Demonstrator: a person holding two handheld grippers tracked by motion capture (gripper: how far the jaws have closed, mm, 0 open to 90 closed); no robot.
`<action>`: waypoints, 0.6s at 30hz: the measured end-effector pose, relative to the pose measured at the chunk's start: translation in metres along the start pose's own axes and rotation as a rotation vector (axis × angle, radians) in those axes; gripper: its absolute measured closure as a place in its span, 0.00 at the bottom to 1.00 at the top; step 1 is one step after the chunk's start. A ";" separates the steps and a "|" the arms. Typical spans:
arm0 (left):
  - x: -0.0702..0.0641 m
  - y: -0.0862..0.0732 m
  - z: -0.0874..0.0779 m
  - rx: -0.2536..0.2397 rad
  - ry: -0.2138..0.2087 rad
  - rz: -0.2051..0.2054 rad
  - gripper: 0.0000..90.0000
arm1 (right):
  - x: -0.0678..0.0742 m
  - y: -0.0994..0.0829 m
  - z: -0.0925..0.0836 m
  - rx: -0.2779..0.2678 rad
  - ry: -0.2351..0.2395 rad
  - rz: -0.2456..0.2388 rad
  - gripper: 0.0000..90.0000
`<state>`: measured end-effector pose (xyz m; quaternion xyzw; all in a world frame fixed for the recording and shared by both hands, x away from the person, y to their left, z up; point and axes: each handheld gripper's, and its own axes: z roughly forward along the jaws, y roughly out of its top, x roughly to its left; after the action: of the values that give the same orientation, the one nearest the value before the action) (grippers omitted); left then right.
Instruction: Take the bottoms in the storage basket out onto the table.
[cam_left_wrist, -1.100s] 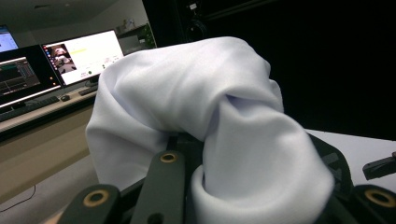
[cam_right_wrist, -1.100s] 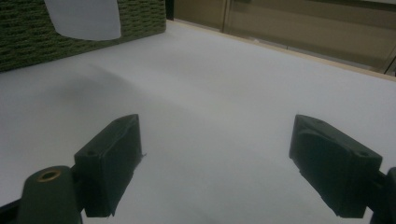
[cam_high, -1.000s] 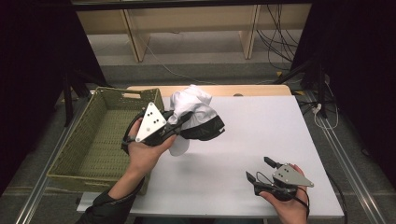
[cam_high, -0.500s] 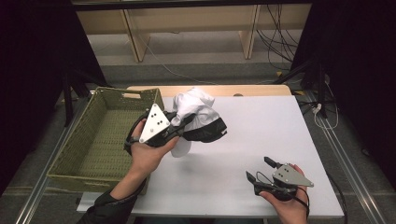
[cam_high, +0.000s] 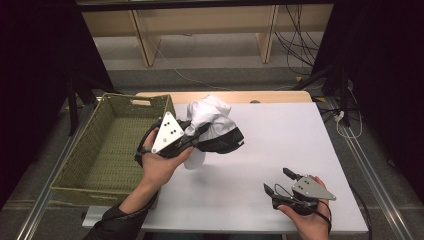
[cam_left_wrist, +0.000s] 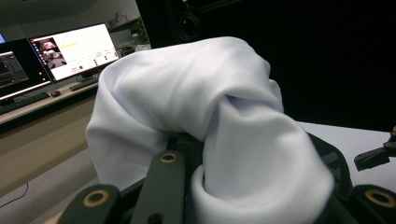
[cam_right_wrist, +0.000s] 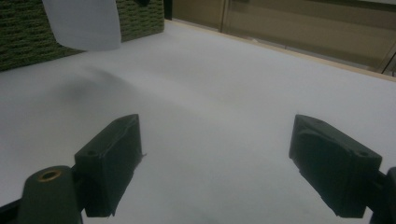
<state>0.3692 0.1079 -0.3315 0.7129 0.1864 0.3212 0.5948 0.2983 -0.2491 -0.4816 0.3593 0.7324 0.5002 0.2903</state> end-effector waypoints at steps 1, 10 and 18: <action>0.000 0.000 0.000 0.001 0.000 0.000 0.83 | 0.000 0.000 0.000 0.001 0.000 0.000 0.20; -0.004 -0.003 0.005 0.014 -0.010 0.005 0.83 | 0.000 0.000 0.000 -0.001 -0.002 -0.004 0.20; -0.006 -0.005 0.007 0.023 -0.014 0.007 0.83 | 0.000 0.000 0.000 0.000 -0.001 -0.003 0.20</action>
<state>0.3702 0.0999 -0.3387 0.7227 0.1836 0.3160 0.5866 0.2980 -0.2493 -0.4814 0.3586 0.7326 0.4997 0.2916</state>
